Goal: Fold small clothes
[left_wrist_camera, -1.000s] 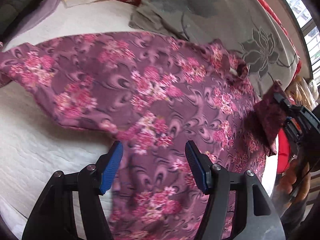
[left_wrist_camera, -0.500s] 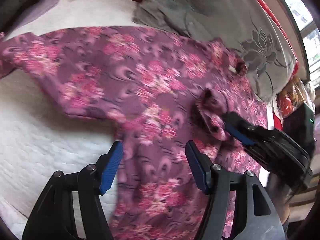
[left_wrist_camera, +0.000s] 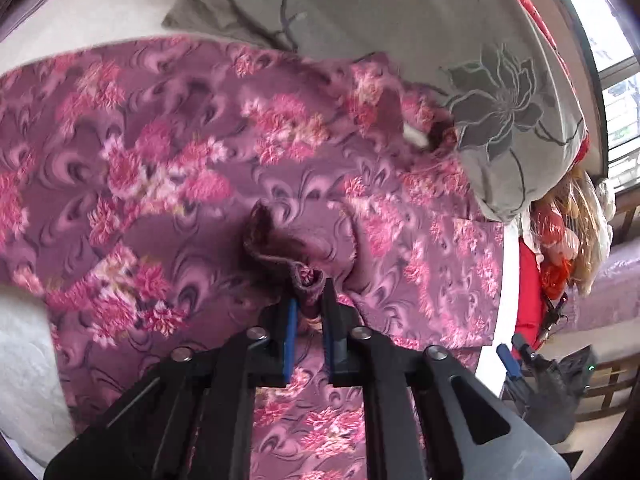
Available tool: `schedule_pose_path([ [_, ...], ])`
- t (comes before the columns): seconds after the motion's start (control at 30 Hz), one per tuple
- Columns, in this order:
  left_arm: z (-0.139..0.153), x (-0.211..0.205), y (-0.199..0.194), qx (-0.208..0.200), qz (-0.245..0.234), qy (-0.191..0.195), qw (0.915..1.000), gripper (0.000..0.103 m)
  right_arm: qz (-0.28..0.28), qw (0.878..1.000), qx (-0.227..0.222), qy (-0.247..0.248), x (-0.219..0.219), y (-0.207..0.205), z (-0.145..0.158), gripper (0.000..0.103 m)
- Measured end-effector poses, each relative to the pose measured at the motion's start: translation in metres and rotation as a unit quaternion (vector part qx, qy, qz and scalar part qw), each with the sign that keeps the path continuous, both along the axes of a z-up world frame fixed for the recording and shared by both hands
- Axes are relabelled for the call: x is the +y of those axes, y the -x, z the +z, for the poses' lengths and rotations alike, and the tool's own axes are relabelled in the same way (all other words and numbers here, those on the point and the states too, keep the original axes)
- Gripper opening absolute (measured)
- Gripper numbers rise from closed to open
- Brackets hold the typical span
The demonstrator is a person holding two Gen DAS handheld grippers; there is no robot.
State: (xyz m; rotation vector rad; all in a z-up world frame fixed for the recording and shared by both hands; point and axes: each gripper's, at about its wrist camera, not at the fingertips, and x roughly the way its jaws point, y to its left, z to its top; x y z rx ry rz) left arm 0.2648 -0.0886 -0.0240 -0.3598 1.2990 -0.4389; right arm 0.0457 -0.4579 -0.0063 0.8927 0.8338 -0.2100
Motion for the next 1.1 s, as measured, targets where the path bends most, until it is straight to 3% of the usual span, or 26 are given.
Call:
schedule_pose_path([
  [0.13, 0.034, 0.022, 0.007, -0.069, 0.033, -0.013, 0.997, 0.008, -0.045, 0.999, -0.001, -0.007, -0.031, 0.011, -0.009, 0.048],
  [0.2, 0.039, 0.035, 0.01, -0.082, 0.042, -0.025, 0.9955, 0.008, -0.051, 0.999, 0.002, -0.017, -0.037, 0.007, -0.018, 0.048],
  [0.43, 0.011, 0.054, 0.008, -0.035, 0.05, -0.03, 0.9977, 0.008, -0.006, 0.998, 0.003, -0.065, -0.025, -0.029, -0.048, 0.046],
  [0.5, 0.001, 0.053, 0.009, -0.026, 0.047, -0.034, 0.998, 0.009, 0.019, 0.998, -0.025, -0.062, -0.015, -0.037, -0.039, 0.018],
  [0.57, -0.006, 0.05, 0.01, -0.023, 0.037, -0.047, 0.998, 0.01, 0.024, 0.998, -0.047, -0.019, -0.007, -0.035, -0.025, 0.002],
  [0.63, -0.018, 0.048, 0.011, -0.021, 0.023, -0.073, 0.9969, 0.018, 0.012, 0.999, -0.048, 0.014, -0.007, -0.029, -0.021, 0.002],
  [0.73, -0.017, 0.055, 0.018, -0.024, 0.021, -0.073, 0.9968, 0.021, 0.01, 0.999, 0.027, 0.022, -0.015, -0.032, -0.045, 0.001],
  [0.77, -0.01, 0.063, 0.022, -0.026, 0.029, -0.071, 0.9967, 0.021, 0.003, 0.999, 0.027, 0.025, -0.016, -0.028, -0.043, 0.001],
  [0.83, 0.006, 0.076, 0.028, -0.048, 0.046, -0.05, 0.9965, 0.021, -0.002, 0.999, 0.001, 0.04, -0.014, -0.022, -0.028, 0.008],
  [0.93, 0.028, 0.081, 0.027, -0.076, 0.058, -0.026, 0.9951, 0.022, 0.011, 0.997, -0.055, 0.058, -0.003, -0.021, 0.0, 0.01],
  [0.97, 0.03, 0.076, 0.023, -0.078, 0.049, -0.018, 0.9956, 0.023, 0.022, 0.995, -0.059, 0.073, 0.005, -0.026, 0.005, 0.017],
  [1.0, 0.029, 0.07, 0.02, -0.079, 0.043, -0.021, 0.9957, 0.027, 0.032, 0.994, -0.056, 0.085, 0.012, -0.03, 0.005, 0.023],
  [1.03, 0.024, 0.059, 0.016, -0.08, 0.034, -0.038, 0.9955, 0.035, 0.042, 0.993, -0.05, 0.095, 0.02, -0.035, 0.002, 0.037],
  [1.1, 0.003, 0.043, 0.01, -0.064, 0.017, -0.077, 0.9948, 0.039, 0.063, 0.992, -0.002, 0.113, 0.034, -0.048, -0.019, 0.046],
])
